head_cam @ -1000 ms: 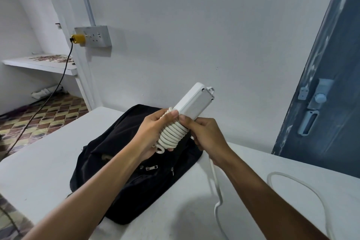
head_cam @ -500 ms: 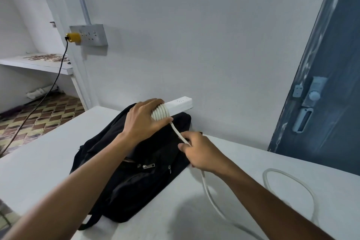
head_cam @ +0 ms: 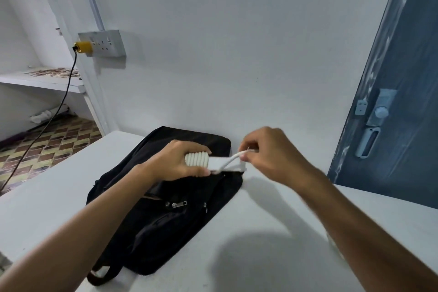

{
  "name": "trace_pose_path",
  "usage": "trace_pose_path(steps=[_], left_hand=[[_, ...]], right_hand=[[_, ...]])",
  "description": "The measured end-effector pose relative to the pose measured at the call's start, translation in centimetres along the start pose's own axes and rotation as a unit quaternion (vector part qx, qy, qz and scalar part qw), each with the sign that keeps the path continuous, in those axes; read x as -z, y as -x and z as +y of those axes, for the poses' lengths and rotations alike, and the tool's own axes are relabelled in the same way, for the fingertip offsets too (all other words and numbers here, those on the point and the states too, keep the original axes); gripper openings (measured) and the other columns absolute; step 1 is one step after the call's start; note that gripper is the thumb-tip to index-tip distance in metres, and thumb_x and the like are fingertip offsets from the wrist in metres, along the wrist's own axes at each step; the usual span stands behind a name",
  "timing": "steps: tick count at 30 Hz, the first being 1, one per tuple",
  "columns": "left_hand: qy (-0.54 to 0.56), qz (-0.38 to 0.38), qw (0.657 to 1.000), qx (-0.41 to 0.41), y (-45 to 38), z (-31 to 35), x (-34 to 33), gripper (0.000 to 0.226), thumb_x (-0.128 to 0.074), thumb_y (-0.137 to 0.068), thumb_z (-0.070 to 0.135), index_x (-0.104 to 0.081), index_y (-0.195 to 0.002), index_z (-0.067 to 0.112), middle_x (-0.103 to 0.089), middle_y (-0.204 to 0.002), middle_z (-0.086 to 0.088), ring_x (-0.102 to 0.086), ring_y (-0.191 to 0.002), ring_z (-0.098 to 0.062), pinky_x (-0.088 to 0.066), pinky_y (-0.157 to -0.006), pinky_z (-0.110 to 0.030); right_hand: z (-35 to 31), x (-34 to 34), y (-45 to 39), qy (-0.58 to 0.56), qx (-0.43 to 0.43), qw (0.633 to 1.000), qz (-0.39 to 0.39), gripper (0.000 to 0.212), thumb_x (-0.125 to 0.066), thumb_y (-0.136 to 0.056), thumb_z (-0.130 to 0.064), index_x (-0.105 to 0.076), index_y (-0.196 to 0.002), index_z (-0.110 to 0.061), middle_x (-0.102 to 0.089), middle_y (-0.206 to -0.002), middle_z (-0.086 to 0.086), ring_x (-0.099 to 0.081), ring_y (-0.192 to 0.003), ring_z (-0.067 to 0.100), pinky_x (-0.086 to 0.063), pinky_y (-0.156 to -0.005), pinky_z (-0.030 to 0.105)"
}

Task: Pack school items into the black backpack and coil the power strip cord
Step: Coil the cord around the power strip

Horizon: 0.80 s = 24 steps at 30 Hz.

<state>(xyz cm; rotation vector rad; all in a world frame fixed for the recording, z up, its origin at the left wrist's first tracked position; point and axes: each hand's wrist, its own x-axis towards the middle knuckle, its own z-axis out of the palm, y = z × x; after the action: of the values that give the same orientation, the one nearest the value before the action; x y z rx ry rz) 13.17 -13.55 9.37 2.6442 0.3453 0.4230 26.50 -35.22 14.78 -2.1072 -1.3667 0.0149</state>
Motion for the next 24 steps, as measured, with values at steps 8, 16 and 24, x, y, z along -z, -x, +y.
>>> trace_pose_path(steps=[8, 16, 24], left_hand=[[0.280, -0.040, 0.958, -0.040, 2.1, 3.3, -0.2, 0.067, -0.081, -0.067, 0.043, -0.061, -0.127, 0.020, -0.071, -0.110, -0.004, -0.068, -0.098, -0.018, -0.052, -0.082, -0.025], [0.501, 0.062, 0.863, 0.007, 2.9, 3.8, -1.3, 0.080, -0.086, -0.059, 0.048, -0.056, -0.129, 0.024, -0.068, -0.119, -0.004, -0.066, -0.106, -0.020, -0.053, -0.082, -0.027], [0.573, 0.111, 0.807, 0.088, 2.4, 4.5, -1.7, 0.039, -0.060, -0.090, 0.029, -0.061, -0.125, 0.013, -0.060, -0.087, -0.023, -0.058, -0.053, -0.029, -0.048, -0.040, -0.028]], right_hand=[[2.8, -0.6, -4.7, -0.305, 0.032, 0.950, -0.064, 0.004, -0.075, -0.078, -0.006, -0.071, -0.076, -0.005, -0.065, -0.061, 0.003, -0.054, -0.051, 0.012, -0.041, -0.050, 0.018], [4.3, -4.8, -5.5, -0.626, -0.119, 0.753, -0.166, 0.013, -0.055, -0.077, 0.006, -0.062, -0.086, -0.002, -0.054, -0.069, 0.011, -0.048, -0.054, 0.014, -0.036, -0.045, 0.020], [2.1, -8.1, -3.8, -0.610, -0.061, 0.783, -0.107, 0.010, -0.058, -0.078, -0.012, -0.063, -0.080, -0.003, -0.049, -0.068, 0.002, -0.045, -0.063, 0.012, -0.029, -0.051, 0.022]])
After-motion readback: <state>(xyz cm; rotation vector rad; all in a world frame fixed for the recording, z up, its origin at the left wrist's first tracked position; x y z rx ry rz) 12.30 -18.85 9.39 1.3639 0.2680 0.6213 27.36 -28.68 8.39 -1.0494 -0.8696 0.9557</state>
